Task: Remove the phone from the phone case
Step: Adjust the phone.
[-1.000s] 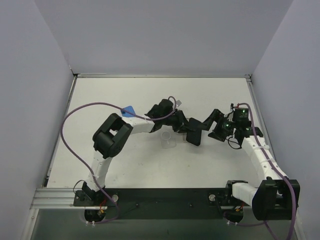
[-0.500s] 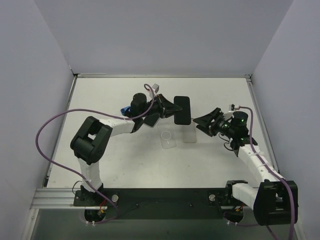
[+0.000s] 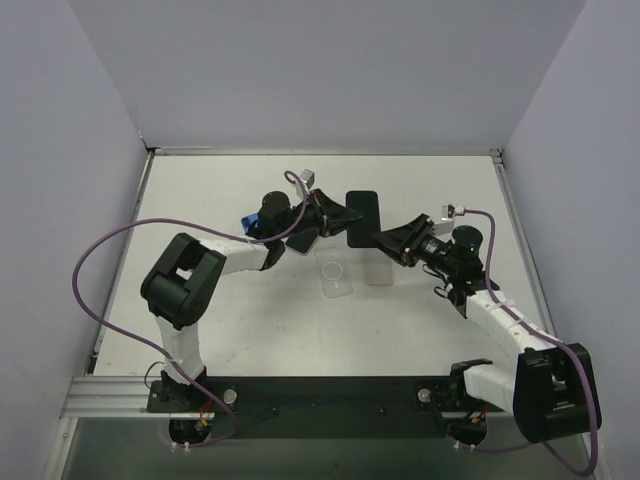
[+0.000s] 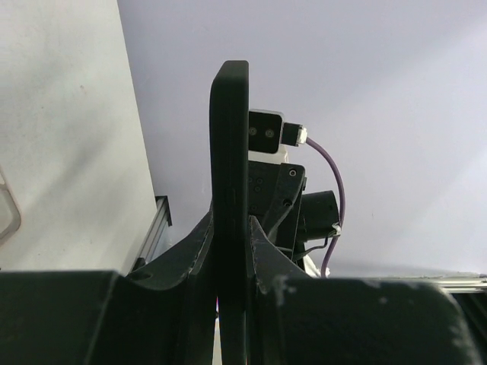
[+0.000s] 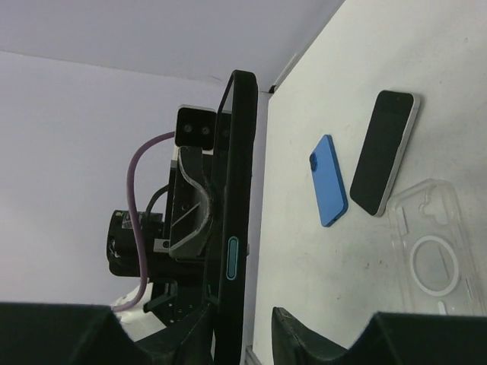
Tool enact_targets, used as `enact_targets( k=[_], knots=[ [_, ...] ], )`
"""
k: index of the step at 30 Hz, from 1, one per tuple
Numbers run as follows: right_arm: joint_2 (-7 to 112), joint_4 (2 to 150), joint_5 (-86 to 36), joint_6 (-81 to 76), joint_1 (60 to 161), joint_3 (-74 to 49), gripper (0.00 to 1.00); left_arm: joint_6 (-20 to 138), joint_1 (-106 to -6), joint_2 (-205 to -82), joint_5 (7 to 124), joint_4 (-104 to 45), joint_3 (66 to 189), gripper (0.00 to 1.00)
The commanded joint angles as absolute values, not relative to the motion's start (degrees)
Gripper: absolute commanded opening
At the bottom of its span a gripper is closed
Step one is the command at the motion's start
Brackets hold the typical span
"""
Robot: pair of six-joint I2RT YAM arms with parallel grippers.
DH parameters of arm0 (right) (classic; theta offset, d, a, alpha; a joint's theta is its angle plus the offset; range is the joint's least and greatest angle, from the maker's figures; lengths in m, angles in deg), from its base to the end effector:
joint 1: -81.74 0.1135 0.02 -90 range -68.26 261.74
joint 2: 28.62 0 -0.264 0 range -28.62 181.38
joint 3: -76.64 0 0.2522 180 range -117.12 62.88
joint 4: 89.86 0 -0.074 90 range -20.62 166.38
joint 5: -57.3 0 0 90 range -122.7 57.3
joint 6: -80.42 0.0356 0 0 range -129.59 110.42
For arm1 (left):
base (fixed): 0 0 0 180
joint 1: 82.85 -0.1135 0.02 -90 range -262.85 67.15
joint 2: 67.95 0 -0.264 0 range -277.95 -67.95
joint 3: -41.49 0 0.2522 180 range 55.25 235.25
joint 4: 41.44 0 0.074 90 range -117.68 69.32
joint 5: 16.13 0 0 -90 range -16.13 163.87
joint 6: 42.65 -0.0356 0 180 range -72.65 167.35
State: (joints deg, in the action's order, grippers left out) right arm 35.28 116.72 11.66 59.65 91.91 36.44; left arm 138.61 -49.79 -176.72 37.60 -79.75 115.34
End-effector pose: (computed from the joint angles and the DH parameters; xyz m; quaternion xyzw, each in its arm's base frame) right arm 0.2260 0.0658 0.2542 0.0765 0.6901 0.6288 0.3501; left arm 0.3357 -0.2436 0.2252 -0.1191 0.6797 -0.7112 0.1342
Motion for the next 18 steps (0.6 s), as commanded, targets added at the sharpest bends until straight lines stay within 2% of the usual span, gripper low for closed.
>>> enact_targets(
  k=[1,6,10,14,18],
  knots=[
    [37.4,129.9,12.3,65.3,92.2,38.1,0.26,140.5,-49.9,-174.2,39.1,-88.1,115.5,0.00],
    [41.2,140.1,11.3,71.8,92.7,39.2,0.16,140.6,-50.2,-173.9,40.0,-88.3,115.1,0.00],
    [44.6,146.5,9.5,77.1,94.1,39.9,0.00,140.4,-50.2,-173.3,41.3,-88.4,114.4,0.00],
    [49.0,155.4,6.2,85.2,95.1,41.1,0.00,139.4,-50.3,-171.7,44.1,-88.4,112.8,0.00],
    [55.6,170.5,1.1,94.7,96.1,42.0,0.00,141.0,-50.4,-171.0,47.7,-95.1,110.4,0.00]
  ],
)
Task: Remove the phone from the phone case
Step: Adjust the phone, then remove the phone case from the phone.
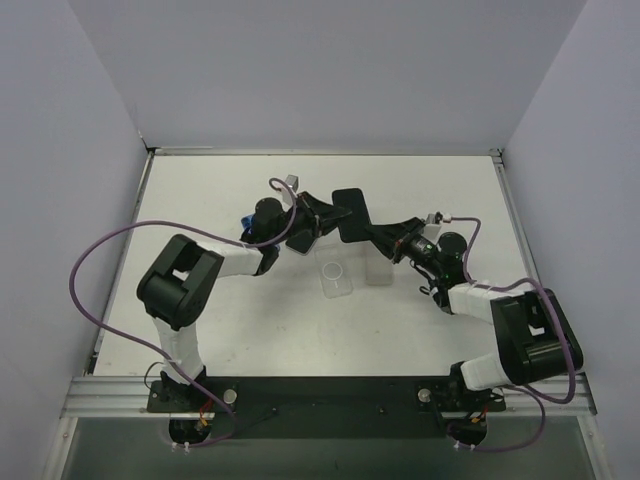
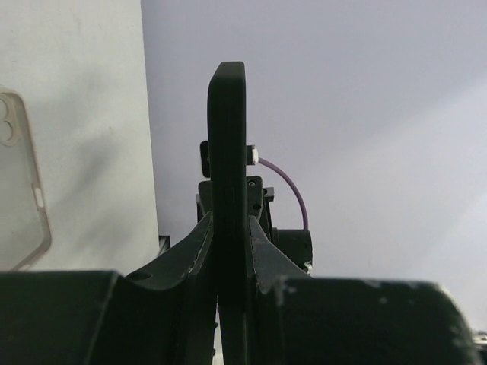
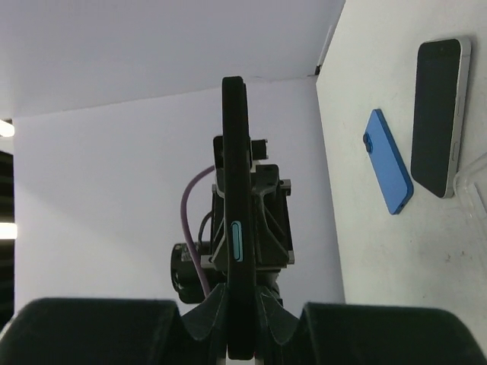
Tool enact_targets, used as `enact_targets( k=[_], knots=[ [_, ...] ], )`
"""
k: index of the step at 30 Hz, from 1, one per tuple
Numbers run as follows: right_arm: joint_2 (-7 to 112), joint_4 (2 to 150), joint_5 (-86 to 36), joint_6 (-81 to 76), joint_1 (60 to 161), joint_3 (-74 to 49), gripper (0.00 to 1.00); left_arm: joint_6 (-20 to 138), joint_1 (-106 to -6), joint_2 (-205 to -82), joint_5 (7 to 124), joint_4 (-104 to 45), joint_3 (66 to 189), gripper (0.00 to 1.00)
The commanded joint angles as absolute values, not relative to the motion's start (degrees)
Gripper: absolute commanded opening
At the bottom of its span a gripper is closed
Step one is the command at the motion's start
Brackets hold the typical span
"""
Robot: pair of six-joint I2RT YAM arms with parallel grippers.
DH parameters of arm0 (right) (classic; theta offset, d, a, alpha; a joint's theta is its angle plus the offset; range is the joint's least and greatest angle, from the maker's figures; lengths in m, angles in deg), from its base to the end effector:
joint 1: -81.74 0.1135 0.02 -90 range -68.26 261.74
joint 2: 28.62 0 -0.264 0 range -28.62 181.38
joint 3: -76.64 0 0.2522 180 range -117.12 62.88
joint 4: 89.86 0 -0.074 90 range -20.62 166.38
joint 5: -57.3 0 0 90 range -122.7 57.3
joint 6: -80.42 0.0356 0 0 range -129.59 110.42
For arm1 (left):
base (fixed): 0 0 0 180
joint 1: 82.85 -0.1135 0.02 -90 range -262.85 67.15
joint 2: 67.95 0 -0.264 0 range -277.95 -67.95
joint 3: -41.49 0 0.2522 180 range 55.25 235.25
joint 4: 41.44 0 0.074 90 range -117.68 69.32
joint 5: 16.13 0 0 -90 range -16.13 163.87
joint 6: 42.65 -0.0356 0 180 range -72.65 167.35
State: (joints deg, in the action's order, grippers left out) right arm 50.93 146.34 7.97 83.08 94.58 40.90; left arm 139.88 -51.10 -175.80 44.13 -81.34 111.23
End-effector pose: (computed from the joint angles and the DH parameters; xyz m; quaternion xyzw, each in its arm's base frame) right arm 0.2413 0.0788 0.2202 0.1693 0.6245 0.7135 0.2689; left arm 0.3344 -0.2277 0.2124 -0.1813 0.6735 -0.6970 0.1664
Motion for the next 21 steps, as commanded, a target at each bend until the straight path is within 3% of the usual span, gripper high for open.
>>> enact_targets(
  k=[1,12,21],
  knots=[
    [56.7,171.8,-0.5,98.3,96.5,42.2,0.00,141.0,-50.4,-170.6,48.3,-96.0,109.7,0.00],
    [57.9,171.7,-10.0,108.5,102.6,32.5,0.00,139.9,-50.2,-168.6,52.7,-103.3,109.0,0.00],
    [59.4,171.8,-19.4,115.0,104.7,22.4,0.00,144.9,-50.2,-169.1,55.3,-108.1,115.4,0.00]
  ],
)
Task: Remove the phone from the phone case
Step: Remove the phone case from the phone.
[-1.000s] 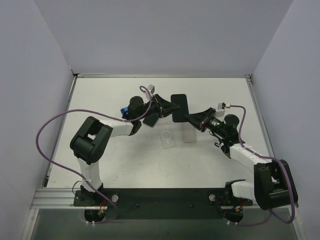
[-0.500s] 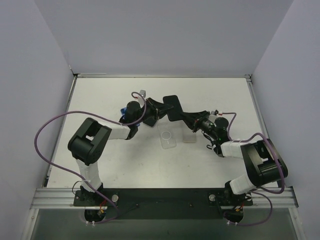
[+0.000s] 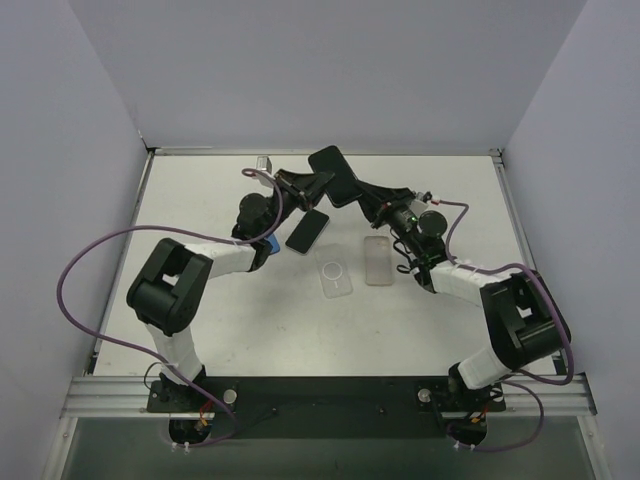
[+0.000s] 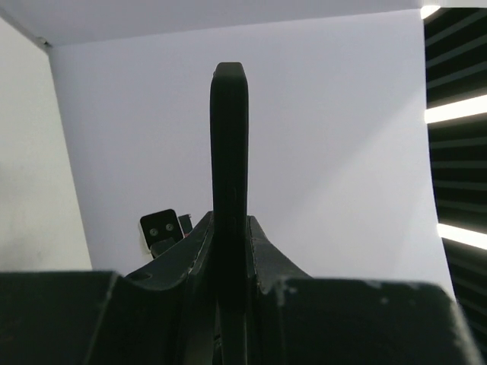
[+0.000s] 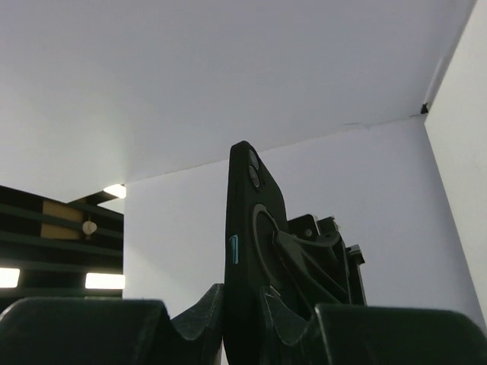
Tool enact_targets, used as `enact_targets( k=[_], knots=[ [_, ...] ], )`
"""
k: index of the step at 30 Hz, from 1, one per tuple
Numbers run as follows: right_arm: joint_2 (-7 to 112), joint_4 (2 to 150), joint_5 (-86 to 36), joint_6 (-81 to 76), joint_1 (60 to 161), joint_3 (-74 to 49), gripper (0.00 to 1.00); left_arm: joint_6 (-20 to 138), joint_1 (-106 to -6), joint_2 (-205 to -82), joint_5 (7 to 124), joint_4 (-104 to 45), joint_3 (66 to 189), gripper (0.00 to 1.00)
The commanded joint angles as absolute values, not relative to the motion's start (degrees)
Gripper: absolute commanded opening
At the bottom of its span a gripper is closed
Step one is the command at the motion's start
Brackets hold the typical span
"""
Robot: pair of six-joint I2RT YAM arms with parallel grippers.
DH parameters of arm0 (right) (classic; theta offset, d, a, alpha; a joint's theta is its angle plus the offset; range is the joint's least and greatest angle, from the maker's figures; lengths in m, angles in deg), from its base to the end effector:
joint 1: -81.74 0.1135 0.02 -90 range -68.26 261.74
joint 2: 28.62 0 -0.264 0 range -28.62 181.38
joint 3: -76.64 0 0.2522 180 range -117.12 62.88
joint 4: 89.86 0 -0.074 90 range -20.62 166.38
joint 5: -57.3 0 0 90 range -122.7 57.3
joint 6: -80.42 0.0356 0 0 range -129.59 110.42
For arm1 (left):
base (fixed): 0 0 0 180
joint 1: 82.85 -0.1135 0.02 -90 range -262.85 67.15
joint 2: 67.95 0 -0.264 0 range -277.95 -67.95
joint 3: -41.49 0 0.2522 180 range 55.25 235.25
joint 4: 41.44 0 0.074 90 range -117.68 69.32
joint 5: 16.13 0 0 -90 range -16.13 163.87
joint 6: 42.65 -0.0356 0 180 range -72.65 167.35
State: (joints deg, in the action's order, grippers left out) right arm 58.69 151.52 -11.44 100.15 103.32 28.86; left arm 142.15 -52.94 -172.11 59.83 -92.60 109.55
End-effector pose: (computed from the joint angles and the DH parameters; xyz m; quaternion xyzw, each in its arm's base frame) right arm 0.2757 0.1229 0.2566 0.2733 0.5019 0.7843 0.2414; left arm 0.3365 -0.2035 0.2491 -0.2421 0.5616 -0.7323 0.2996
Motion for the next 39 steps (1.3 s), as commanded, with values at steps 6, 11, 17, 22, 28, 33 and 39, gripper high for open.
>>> enact_targets(
  k=[6,11,17,22,28,33,39],
  knots=[
    [62.0,171.8,-23.1,116.9,103.9,17.9,0.00,147.5,-50.2,-170.6,57.0,-107.8,121.9,0.00],
    [65.2,171.9,-25.7,119.3,103.9,11.1,0.00,151.3,-50.2,-172.4,59.6,-109.6,126.5,0.00],
    [68.4,171.9,-29.1,121.8,103.8,4.3,0.00,152.9,-50.2,-172.4,61.5,-110.0,129.4,0.00],
    [71.0,171.9,-31.6,123.1,104.0,-0.7,0.00,156.3,-50.2,-173.5,64.0,-112.5,132.8,0.00],
    [72.8,171.9,-34.2,124.3,104.1,-4.0,0.00,159.1,-50.3,-174.5,66.9,-114.5,137.5,0.00],
    [73.0,172.0,-33.8,124.4,104.0,-2.6,0.00,161.1,-50.3,-174.7,68.9,-116.3,138.0,0.00],
    [74.6,172.0,-33.3,124.5,104.0,-1.5,0.00,162.8,-50.2,-174.7,70.9,-118.8,138.4,0.00]
  ],
)
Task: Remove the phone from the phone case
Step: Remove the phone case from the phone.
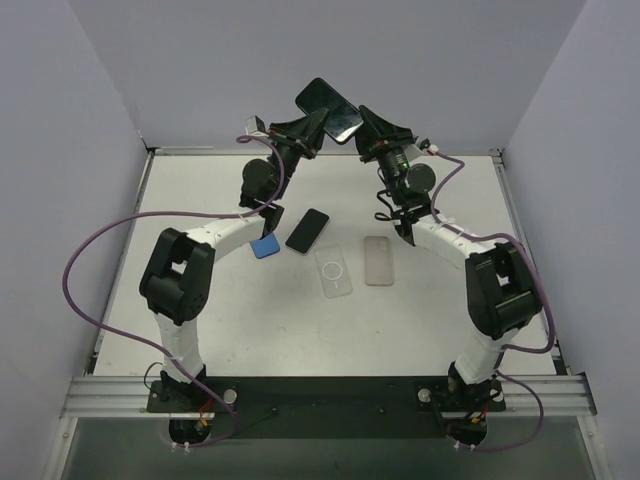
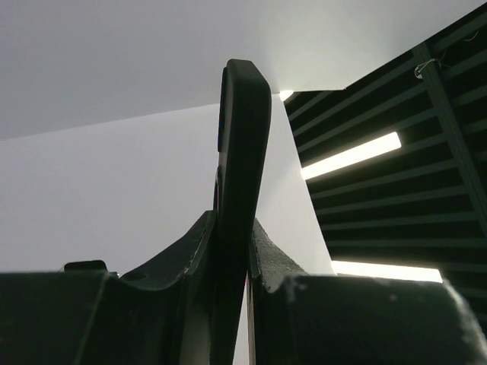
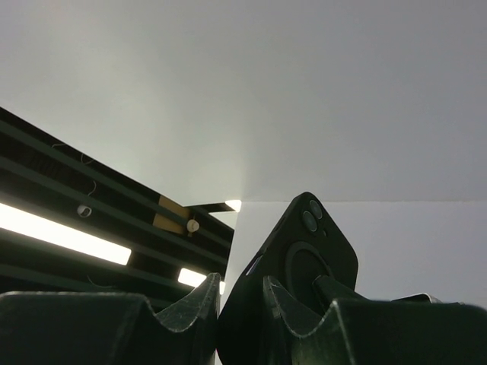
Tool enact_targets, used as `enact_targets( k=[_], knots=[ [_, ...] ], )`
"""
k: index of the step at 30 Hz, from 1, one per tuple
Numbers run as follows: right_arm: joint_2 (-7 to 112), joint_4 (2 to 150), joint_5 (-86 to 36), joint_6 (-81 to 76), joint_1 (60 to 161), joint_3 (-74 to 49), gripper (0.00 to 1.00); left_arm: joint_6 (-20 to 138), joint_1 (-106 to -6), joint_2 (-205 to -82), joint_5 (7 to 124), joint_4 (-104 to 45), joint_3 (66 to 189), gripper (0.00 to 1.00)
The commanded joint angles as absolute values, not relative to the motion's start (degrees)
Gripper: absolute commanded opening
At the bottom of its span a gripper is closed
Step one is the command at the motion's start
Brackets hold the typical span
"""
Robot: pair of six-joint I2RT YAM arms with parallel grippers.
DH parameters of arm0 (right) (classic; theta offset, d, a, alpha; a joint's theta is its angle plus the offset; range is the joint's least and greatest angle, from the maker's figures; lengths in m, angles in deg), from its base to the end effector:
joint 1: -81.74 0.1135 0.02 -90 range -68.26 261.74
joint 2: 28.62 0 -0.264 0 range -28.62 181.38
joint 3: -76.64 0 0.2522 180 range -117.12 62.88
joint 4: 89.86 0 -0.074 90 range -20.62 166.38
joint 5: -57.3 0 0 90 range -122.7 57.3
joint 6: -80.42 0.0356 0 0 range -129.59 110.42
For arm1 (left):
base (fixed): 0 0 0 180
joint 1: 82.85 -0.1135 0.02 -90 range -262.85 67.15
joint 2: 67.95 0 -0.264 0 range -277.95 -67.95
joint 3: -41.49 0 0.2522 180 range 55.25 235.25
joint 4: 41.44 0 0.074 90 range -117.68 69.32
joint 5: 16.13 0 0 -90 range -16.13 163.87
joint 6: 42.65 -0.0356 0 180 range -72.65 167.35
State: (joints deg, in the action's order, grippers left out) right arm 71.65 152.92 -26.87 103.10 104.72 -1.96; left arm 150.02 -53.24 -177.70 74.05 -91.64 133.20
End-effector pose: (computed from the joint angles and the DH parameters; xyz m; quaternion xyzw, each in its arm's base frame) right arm 0.3520 0.1532 0.3521 0.2586 0.3257 0.8499 0.3236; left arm 0.3842 -0.2182 0.3422 -0.2890 0.3878 -0.8002 0.3548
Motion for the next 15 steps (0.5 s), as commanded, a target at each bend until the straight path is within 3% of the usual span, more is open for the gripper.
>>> enact_targets(
  k=[1,15],
  knots=[
    [75.1,172.0,-33.0,124.5,104.0,-1.7,0.00,163.0,-50.2,-174.6,71.1,-119.3,138.7,0.00],
    [78.7,172.0,-31.1,125.2,103.2,-4.2,0.00,163.5,-51.0,-168.9,71.1,-120.0,136.9,0.00]
  ],
)
